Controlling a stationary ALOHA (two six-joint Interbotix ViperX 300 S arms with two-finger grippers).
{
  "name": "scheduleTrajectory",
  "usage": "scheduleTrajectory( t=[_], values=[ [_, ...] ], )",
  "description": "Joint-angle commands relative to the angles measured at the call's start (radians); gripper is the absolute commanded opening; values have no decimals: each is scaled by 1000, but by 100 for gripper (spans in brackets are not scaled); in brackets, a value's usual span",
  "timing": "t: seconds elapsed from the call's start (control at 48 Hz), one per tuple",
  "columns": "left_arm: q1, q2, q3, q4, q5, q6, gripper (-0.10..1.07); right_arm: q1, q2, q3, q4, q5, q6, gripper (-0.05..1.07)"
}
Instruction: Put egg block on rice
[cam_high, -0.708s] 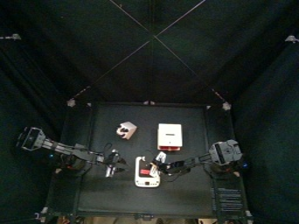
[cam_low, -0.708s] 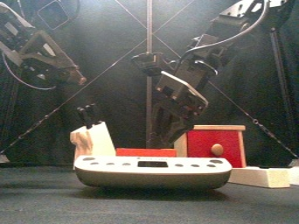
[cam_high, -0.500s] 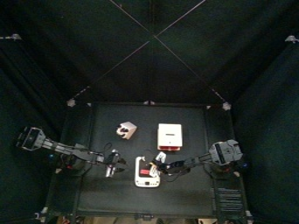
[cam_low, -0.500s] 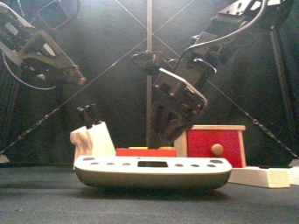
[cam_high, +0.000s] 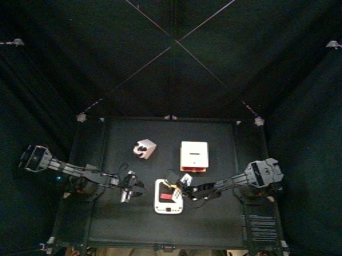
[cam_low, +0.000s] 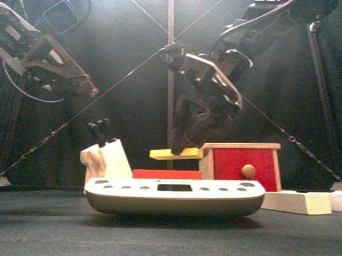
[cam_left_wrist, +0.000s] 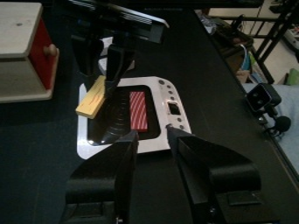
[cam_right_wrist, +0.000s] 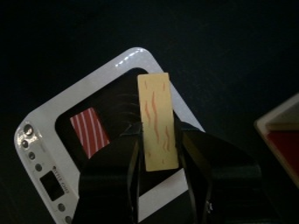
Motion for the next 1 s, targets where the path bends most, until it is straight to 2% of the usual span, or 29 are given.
scheduleTrajectory(
  t=[0.0, 0.104, 0.25, 0.458, 0.604, 0.708, 0.875, 0.979],
  values=[
    [-2, -5, -11, -2, -8, 2, 74, 5, -55, 2, 5, -2, 3, 49],
    [-2, -5, -11, -2, -8, 2, 74, 6, -71, 18, 8, -2, 28, 49],
    [-3, -5, -11, -2, -8, 2, 74, 6, -97, 61, -41, 5, 143, 49],
    [-2, -5, -11, -2, -8, 2, 74, 48, -156, 117, -112, 41, 307, 49],
    [-3, -5, -11, -2, -8, 0, 74, 100, -198, 155, -110, 172, 431, 49],
    [-3, -5, -11, -2, -8, -2, 74, 164, -216, 170, -115, 281, 543, 49],
    [-3, -5, -11, -2, -9, -2, 74, 275, -187, 175, -129, 445, 706, 49],
    [-3, -6, -11, -2, -8, -2, 74, 328, -179, 173, -149, 560, 759, 49]
  ],
)
